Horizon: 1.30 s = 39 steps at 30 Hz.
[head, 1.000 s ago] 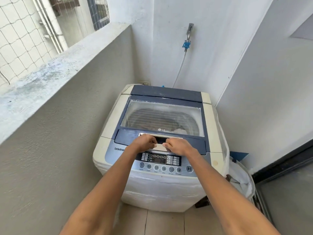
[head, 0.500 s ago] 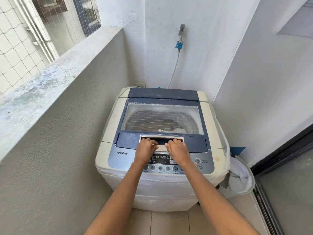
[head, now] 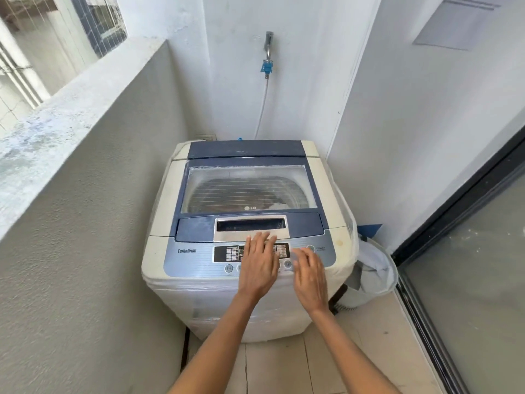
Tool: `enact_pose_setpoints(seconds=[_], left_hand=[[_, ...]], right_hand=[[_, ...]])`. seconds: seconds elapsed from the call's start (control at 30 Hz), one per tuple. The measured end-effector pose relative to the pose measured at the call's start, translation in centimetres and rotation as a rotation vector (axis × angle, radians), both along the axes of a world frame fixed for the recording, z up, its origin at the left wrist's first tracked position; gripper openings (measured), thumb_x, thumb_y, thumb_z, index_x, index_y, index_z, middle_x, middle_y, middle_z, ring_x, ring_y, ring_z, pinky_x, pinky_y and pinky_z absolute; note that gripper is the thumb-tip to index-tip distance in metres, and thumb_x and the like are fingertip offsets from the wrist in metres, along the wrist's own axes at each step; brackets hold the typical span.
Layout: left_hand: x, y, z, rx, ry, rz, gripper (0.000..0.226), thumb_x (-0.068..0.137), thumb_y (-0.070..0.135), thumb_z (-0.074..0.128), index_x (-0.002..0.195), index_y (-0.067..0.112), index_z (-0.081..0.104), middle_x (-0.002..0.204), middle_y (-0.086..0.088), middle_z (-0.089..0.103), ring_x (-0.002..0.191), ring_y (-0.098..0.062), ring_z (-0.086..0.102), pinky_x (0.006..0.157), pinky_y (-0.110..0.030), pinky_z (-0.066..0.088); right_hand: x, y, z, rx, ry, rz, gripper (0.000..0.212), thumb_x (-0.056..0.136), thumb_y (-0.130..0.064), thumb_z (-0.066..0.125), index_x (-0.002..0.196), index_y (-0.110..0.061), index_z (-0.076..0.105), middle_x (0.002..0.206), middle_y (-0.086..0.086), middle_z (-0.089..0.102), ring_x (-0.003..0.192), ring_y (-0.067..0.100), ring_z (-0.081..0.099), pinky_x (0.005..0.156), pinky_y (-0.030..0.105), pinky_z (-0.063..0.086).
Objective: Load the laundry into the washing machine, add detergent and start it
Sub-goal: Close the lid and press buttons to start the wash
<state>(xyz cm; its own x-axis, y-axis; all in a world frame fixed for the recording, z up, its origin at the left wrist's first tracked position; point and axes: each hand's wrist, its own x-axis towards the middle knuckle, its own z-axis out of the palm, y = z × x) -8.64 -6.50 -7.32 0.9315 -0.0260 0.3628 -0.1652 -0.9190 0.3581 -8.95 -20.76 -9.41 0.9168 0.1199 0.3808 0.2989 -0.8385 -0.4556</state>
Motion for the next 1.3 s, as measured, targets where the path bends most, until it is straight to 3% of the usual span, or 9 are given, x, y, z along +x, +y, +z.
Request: enact_pose_setpoints(seconds=[0.1,0.23,0.57,0.7,0.8,0.9,1.0,1.3], left_hand=[[1.0,-1.8,0.6,0.021,0.065,-0.013,0.041,0.093,0.033,0.032,0.121,0.015,0.056,0.124,-0.005,0.06,0.123,-0.025,0.054,0.108,-0.044,0.037],[1.4,-2.1,0.2,0.067,0.162,-0.036,0.052,0.094,0.036,0.023,0.13,0.011,0.05,0.125,-0.005,0.057,0.121,-0.024,0.052,0.112,-0.043,0.032],[1.2,-1.3,-0.2,0.257,0.267,-0.138,0.069,0.093,0.045,0.003,0.146,0.011,0.029,0.144,-0.009,0.04,0.139,-0.027,0.032,0.119,-0.043,0.017],[0.8,-1.0,-0.6,0.309,0.319,-0.169,0.075,0.089,0.048,-0.007,0.151,0.01,0.013,0.156,-0.01,0.023,0.146,-0.027,0.014,0.121,-0.043,0.004],[0.5,-1.0,-0.6,0.301,0.316,-0.164,0.076,0.089,0.05,-0.006,0.151,0.01,0.011,0.157,-0.01,0.02,0.147,-0.027,0.01,0.121,-0.043,0.001],[0.4,-1.2,-0.5,0.27,0.322,-0.162,0.079,0.087,0.053,-0.006,0.151,0.01,0.011,0.158,-0.009,0.017,0.148,-0.025,0.007,0.121,-0.043,-0.002],[0.4,-1.1,-0.3,0.261,0.321,-0.164,0.081,0.086,0.055,-0.008,0.151,0.01,0.011,0.158,-0.009,0.017,0.148,-0.025,0.007,0.121,-0.042,-0.002],[0.2,-1.0,-0.1,0.281,0.334,-0.174,0.084,0.084,0.056,-0.012,0.151,0.009,0.006,0.159,-0.009,0.011,0.148,-0.024,0.002,0.12,-0.042,-0.005]], right_hand=[[1.1,-3.5,0.7,0.053,0.048,-0.069,0.037,0.092,-0.012,0.036,0.123,-0.012,0.056,0.119,0.004,0.054,0.11,0.02,0.053,0.094,0.032,0.047],[1.6,-5.1,1.3,0.044,0.075,-0.075,0.044,0.083,0.011,0.043,0.119,-0.01,0.058,0.116,0.006,0.058,0.107,0.024,0.057,0.09,0.035,0.048],[1.5,-4.3,1.1,-0.072,0.032,-0.086,0.038,0.08,0.006,0.057,0.113,-0.01,0.065,0.1,0.008,0.06,0.094,0.025,0.059,0.07,0.035,0.056],[0.8,-3.1,0.5,-0.046,0.041,-0.135,0.031,0.09,-0.006,0.055,0.12,-0.01,0.061,0.107,0.009,0.055,0.099,0.023,0.055,0.079,0.033,0.053],[0.5,-2.8,0.3,-0.035,0.029,-0.142,0.03,0.094,-0.01,0.046,0.12,-0.009,0.061,0.11,0.011,0.056,0.104,0.026,0.055,0.086,0.036,0.052],[0.5,-3.4,0.3,-0.053,0.006,-0.124,0.035,0.087,0.0,0.046,0.118,-0.008,0.061,0.113,0.012,0.059,0.109,0.029,0.057,0.091,0.039,0.053],[0.6,-3.6,0.5,-0.058,-0.026,-0.127,0.039,0.08,0.011,0.055,0.114,-0.007,0.063,0.109,0.012,0.063,0.106,0.03,0.06,0.088,0.04,0.054],[0.7,-3.5,0.6,-0.104,-0.039,-0.135,0.04,0.078,0.01,0.061,0.113,-0.009,0.065,0.104,0.01,0.063,0.098,0.028,0.062,0.078,0.037,0.057]])
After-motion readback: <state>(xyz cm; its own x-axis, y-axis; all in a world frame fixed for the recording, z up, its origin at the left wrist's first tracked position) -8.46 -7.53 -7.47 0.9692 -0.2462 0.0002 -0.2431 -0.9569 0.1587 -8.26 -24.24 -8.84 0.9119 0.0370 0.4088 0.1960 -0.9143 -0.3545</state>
